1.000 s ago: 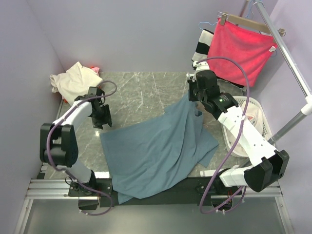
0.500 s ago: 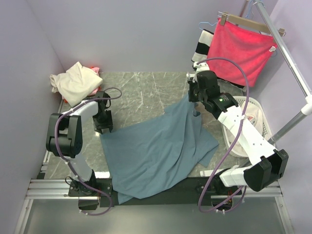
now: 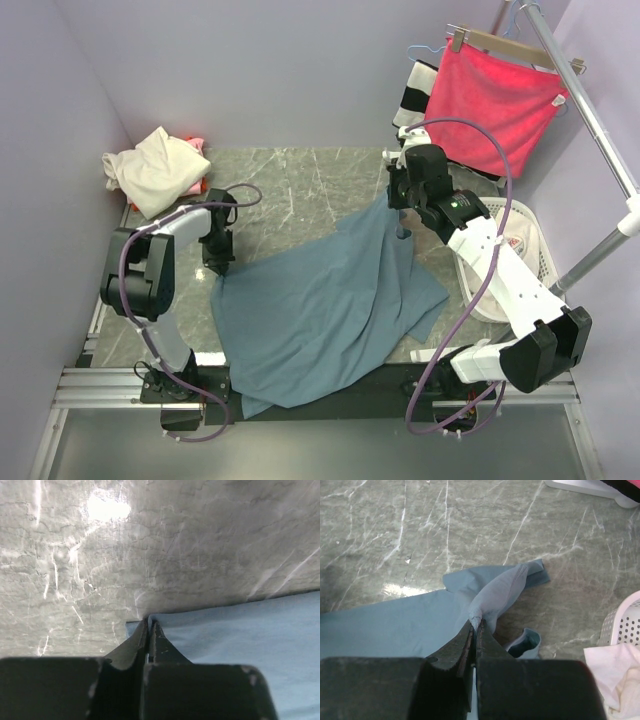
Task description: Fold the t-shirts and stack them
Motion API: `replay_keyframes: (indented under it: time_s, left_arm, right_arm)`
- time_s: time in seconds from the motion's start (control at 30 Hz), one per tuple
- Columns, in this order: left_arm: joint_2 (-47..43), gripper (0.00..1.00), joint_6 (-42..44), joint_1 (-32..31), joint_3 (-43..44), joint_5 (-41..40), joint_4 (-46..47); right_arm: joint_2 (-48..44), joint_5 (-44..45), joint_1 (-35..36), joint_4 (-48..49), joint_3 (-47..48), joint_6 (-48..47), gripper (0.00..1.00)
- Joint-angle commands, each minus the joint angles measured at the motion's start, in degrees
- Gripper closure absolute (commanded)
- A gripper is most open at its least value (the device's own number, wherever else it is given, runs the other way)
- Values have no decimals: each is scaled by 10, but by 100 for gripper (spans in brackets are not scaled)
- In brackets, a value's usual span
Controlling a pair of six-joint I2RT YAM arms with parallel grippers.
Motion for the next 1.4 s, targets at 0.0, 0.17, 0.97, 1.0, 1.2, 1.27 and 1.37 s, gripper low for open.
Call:
replay_keyframes:
  time_s: [0.0, 0.17, 0.97, 1.0, 1.2, 1.27, 1.37]
  left_arm:
    - [37, 99, -5, -10, -15, 15, 9]
    - [-23, 99, -18, -5, 102, -19, -15]
    - [-230, 99, 2, 40, 154, -14, -71]
    - [-244, 99, -2, 37, 131, -7, -71]
    - [-250, 99, -25, 28, 28, 34, -75]
    - [-235, 99, -25, 22, 17, 32, -68]
    - [-207, 99, -20, 18, 27, 26, -58]
  right_arm:
    - [-1, 2, -7, 16, -1, 0, 100]
    - [-12, 24, -8, 11, 9, 2, 100]
    - [-133, -145, 41, -125, -68, 39, 100]
    - [-131, -175, 49, -128, -82, 49, 100]
    - [-87, -292, 125, -179, -135, 69, 84]
    - [-69, -243, 129, -186, -137, 77, 57]
    - [-40, -58, 126, -179, -109, 98, 39]
